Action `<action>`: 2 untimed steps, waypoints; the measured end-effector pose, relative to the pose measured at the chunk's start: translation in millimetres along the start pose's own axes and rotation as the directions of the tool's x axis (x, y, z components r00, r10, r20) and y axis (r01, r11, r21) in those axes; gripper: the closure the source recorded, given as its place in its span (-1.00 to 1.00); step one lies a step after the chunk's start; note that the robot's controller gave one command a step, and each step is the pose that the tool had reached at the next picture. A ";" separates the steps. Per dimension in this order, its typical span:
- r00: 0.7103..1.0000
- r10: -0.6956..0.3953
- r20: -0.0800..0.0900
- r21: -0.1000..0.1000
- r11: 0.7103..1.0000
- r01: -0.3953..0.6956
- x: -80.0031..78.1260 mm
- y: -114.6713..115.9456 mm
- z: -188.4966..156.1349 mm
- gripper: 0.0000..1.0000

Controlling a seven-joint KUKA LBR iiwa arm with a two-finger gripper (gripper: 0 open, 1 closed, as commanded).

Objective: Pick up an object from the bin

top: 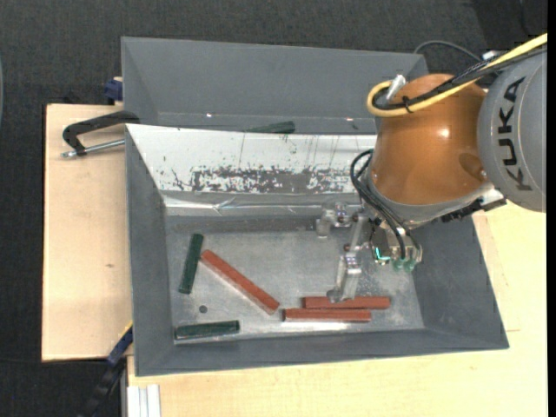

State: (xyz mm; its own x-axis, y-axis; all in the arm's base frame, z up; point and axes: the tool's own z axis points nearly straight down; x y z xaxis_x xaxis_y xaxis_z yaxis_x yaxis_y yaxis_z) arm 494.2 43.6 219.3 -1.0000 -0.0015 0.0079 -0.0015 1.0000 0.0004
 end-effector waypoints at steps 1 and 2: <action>1.000 0.002 0.008 -0.001 1.000 -0.002 -0.9 -0.4 -4.1 -1.00; 0.987 -0.159 0.011 0.001 0.987 0.159 -2.8 -31.8 70.9 -1.00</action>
Offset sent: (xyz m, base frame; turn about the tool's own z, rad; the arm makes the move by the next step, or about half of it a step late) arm 0.0012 -0.0651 -0.1493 -0.3187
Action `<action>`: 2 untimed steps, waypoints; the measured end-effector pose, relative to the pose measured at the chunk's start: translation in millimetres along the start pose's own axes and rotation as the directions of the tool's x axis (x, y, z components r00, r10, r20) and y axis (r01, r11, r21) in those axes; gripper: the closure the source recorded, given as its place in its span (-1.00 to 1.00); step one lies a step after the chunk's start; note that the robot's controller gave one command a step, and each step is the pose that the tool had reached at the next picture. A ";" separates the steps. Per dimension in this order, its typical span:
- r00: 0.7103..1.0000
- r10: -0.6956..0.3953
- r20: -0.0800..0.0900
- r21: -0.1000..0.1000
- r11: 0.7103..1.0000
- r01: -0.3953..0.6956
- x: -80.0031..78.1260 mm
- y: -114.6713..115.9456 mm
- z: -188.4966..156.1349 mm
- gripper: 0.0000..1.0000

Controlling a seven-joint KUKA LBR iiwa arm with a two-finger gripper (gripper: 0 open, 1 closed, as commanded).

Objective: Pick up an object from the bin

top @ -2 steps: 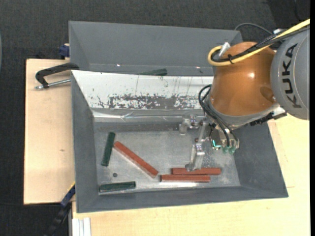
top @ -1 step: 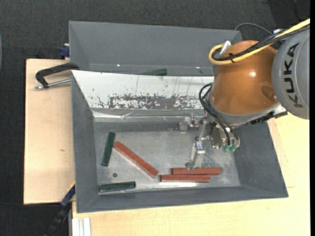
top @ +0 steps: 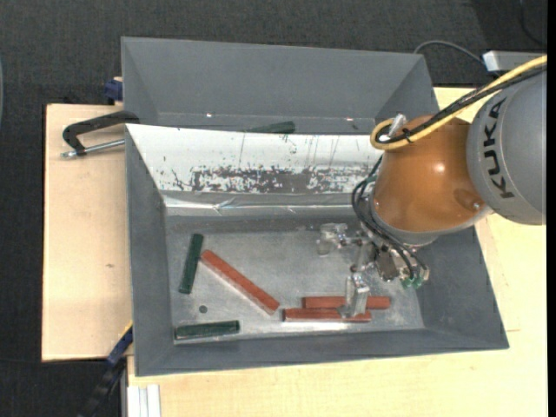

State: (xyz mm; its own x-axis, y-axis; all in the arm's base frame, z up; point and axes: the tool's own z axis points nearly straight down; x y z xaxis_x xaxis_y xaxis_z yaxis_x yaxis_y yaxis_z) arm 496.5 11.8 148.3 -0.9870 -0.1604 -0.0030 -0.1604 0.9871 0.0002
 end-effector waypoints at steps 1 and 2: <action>0.975 -0.220 0.005 0.003 0.975 0.220 9.9 -34.9 -14.6 -1.00; 0.983 -0.184 -0.001 -0.001 0.983 0.184 12.0 -48.7 -3.8 -1.00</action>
Offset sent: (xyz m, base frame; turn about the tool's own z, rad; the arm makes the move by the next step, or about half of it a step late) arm -0.0048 -0.0520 0.0027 -0.1835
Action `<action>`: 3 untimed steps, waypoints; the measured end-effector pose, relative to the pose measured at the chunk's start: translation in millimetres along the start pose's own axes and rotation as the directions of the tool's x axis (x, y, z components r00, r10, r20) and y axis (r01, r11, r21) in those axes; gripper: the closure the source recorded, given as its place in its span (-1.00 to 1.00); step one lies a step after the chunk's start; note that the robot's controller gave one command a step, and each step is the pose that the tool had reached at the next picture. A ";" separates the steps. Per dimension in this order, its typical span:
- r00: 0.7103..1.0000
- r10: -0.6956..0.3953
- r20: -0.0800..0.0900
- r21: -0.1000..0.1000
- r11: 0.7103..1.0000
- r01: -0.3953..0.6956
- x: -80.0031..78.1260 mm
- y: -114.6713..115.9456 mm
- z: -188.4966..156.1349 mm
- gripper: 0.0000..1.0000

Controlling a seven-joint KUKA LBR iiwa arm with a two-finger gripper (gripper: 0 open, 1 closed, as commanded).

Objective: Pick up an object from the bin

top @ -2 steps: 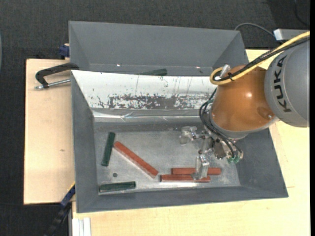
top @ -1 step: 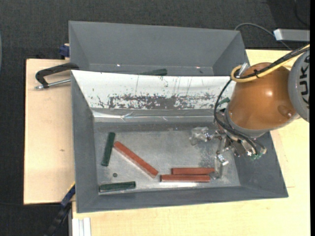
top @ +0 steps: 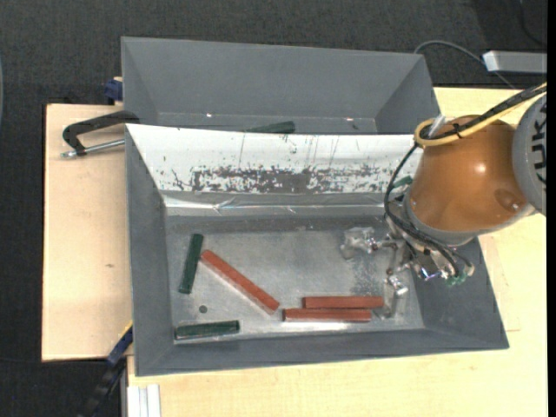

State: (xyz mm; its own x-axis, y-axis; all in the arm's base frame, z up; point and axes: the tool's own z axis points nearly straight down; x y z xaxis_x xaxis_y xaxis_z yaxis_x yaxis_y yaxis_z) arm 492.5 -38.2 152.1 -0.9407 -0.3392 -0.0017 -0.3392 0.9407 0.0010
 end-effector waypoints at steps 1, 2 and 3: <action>0.985 -0.175 0.002 0.002 0.985 0.175 -9.1 22.6 78.6 -1.00; 0.991 -0.137 0.001 0.000 0.991 0.137 -12.3 35.0 81.2 1.00; 0.991 -0.136 0.001 0.000 0.991 0.136 -12.3 35.0 81.2 1.00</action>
Offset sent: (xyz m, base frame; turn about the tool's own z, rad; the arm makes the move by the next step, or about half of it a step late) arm -0.0015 0.0359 -0.0821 -0.1379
